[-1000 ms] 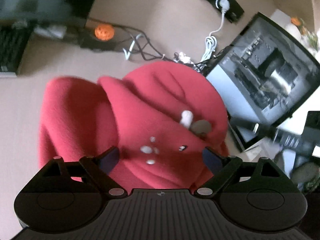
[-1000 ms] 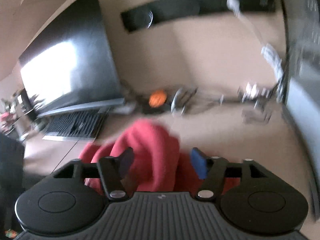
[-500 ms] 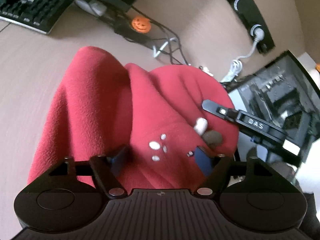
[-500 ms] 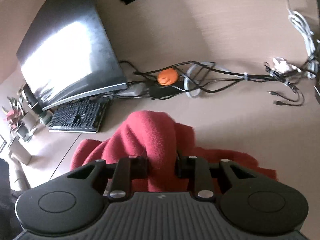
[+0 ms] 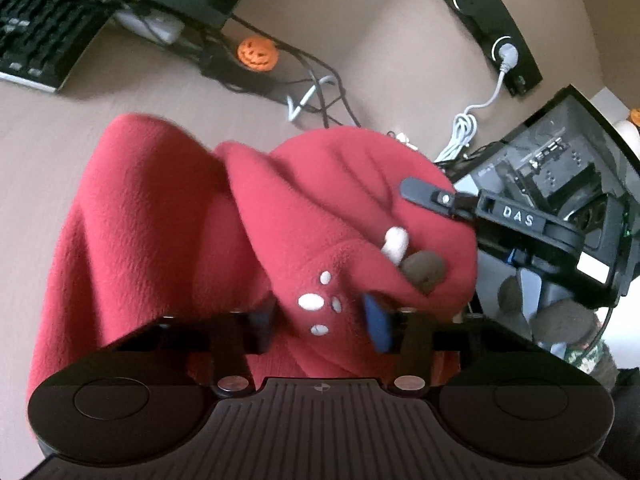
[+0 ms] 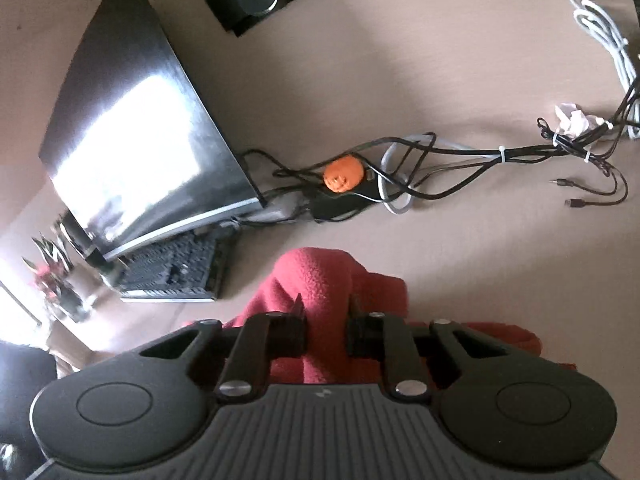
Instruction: Fold clothes
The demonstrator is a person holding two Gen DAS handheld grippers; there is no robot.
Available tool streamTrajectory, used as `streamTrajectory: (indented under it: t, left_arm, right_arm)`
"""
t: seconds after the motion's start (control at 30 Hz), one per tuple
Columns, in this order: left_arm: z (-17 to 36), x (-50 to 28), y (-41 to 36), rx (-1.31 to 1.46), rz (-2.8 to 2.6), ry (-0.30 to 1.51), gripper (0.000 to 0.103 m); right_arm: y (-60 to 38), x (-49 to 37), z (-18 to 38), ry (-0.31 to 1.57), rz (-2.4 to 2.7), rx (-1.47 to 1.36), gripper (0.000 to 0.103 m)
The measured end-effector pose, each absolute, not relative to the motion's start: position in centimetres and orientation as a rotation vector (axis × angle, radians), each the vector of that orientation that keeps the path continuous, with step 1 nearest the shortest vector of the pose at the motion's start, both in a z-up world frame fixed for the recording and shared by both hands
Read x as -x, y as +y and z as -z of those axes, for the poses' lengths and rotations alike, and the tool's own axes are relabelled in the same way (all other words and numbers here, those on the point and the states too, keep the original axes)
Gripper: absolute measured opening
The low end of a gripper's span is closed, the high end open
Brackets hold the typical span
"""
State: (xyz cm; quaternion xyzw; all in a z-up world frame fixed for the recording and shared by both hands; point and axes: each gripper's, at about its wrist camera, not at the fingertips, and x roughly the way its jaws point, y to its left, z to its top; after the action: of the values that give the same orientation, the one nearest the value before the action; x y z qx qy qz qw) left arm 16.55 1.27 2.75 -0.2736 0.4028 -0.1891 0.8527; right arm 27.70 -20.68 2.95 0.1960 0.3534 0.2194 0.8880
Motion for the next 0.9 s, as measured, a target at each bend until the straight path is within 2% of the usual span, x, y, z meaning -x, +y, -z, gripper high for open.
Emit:
streamTrajectory:
  t: [0.03, 0.17, 0.3, 0.47, 0.57, 0.67, 0.73, 0.77, 0.83, 0.9]
  left_arm:
    - [-3.9, -16.7, 1.5, 0.564, 0.417, 0.81, 0.028]
    - [-9.4, -16.5, 2.4, 0.475, 0.487, 0.644, 0.027]
    - [-11.4, -15.6, 2.6, 0.408, 0.556, 0.625, 0.027]
    - [-5.9, -13.4, 2.3, 0.286, 0.536, 0.819, 0.028]
    - [-2.8, -12.3, 2.2, 0.226, 0.502, 0.905, 0.031]
    - [-2.2, -11.8, 2.5, 0.212, 0.513, 0.892, 0.033]
    - [-2.5, -11.9, 2.6, 0.218, 0.514, 0.889, 0.034]
    - [-2.7, -11.9, 2.6, 0.214, 0.52, 0.884, 0.035]
    - [-3.7, -11.6, 2.8, 0.194, 0.538, 0.863, 0.052]
    - [-5.3, -11.2, 3.0, 0.177, 0.557, 0.827, 0.062]
  right_arm:
    - [-21.0, -27.3, -3.5, 0.721, -0.468, -0.432, 0.016]
    - [-22.2, -25.4, -5.9, 0.661, -0.524, -0.521, 0.016]
    - [-22.9, -22.8, -5.7, 0.676, -0.522, -0.529, 0.016]
    - [-23.6, -19.9, 0.1, 0.84, -0.387, -0.495, 0.016]
    - [-24.2, -18.7, 1.5, 0.84, -0.352, -0.503, 0.02]
    - [-23.5, -18.5, 0.5, 0.809, -0.323, -0.414, 0.034]
    - [-22.5, -18.3, -0.5, 0.783, -0.312, -0.314, 0.057]
    - [-22.1, -18.1, -1.1, 0.76, -0.309, -0.262, 0.063]
    - [-21.4, -17.6, -2.3, 0.711, -0.305, -0.168, 0.087]
    - [-21.2, -18.2, -2.8, 0.673, -0.271, -0.159, 0.103]
